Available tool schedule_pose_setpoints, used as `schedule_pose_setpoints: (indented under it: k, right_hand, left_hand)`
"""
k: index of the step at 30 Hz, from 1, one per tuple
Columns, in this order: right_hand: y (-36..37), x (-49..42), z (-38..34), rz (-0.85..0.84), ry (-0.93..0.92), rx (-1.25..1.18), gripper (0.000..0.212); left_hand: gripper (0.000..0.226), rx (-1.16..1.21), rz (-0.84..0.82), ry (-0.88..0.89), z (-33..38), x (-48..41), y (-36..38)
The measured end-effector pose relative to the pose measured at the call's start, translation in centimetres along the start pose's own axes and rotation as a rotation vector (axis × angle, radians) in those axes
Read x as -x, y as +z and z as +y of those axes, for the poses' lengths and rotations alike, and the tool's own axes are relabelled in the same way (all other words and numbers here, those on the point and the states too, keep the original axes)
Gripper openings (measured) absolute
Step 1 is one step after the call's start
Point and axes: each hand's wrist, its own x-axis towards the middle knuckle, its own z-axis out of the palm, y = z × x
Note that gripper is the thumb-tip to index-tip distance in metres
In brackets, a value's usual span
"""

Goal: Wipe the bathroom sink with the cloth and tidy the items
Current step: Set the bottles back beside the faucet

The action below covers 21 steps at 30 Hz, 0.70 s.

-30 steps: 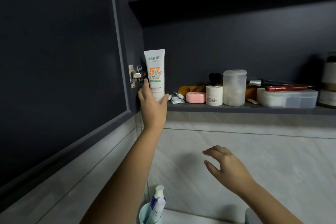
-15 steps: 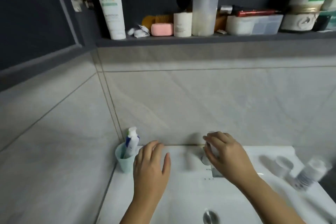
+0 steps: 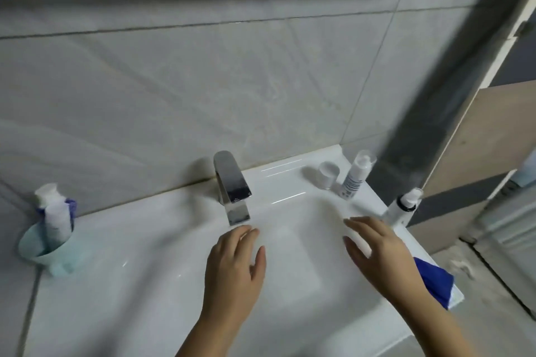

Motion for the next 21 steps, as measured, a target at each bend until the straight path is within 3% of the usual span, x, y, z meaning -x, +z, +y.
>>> schedule_pose_setpoints:
  k: [7,14,21]
  right_hand:
    - [-2.0,-7.1,9.3,0.01,0.103,-0.088,0.04]
    - [0.9,-16.1,12.8,-0.211,0.183,-0.119,0.063]
    - [1.5,-16.5,13.6,-0.262,0.154,-0.197,0.047]
  left_hand:
    - [0.035,-0.03,-0.074,-0.043,5.1,-3.7,7.1]
    - [0.039,-0.167,-0.054,-0.125,6.0,-5.9,9.9]
    - [0.038,-0.231,-0.029,-0.169,5.5,-6.1,9.8]
